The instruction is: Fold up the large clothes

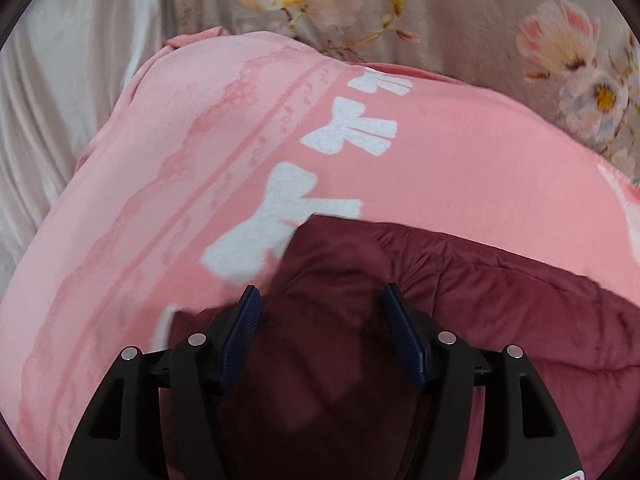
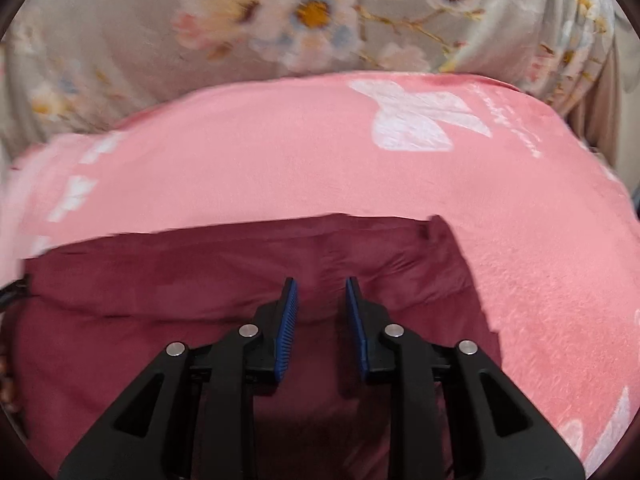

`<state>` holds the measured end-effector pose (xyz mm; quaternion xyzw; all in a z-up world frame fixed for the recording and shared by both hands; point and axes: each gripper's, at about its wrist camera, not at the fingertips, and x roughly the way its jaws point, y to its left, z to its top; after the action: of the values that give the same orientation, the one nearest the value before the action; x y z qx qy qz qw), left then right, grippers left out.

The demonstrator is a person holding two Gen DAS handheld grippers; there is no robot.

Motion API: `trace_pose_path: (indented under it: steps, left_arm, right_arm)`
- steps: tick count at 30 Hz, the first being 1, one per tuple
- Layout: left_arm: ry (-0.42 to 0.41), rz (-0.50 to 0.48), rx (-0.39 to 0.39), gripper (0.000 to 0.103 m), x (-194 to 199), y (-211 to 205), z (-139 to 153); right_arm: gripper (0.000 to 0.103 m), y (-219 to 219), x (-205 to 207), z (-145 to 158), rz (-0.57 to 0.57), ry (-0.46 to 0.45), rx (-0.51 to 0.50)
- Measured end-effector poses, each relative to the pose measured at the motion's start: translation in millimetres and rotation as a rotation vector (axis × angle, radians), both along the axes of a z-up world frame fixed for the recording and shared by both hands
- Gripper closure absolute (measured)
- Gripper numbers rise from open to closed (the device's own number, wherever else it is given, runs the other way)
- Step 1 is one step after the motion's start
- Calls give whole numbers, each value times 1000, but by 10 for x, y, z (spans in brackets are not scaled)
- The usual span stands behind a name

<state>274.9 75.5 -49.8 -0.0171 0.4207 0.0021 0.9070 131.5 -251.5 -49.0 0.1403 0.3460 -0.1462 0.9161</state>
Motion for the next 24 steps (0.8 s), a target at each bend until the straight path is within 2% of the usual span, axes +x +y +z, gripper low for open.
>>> trace_pose_path:
  steps: [4, 8, 11, 17, 22, 24]
  left_arm:
    - [53, -1, -75, 40, -368, 289, 125]
    - [99, 26, -93, 40, -829, 642, 115]
    - [126, 55, -149, 37, -1063, 903, 41]
    - [187, 132, -373, 33, -1265, 1263, -213]
    - [199, 118, -440, 34, -1333, 1195, -180]
    - [177, 129, -444, 34, -1411, 1204, -121]
  right_arm:
    - [78, 630, -147, 134, 178, 0, 52]
    - [78, 1095, -221, -55, 278, 53, 135]
    - [78, 1281, -254, -188, 295, 80, 130]
    - [78, 1420, -321, -304, 293, 77, 93]
    - [78, 1449, -363, -361, 290, 60, 57]
    - [78, 1473, -384, -369, 287, 56, 40]
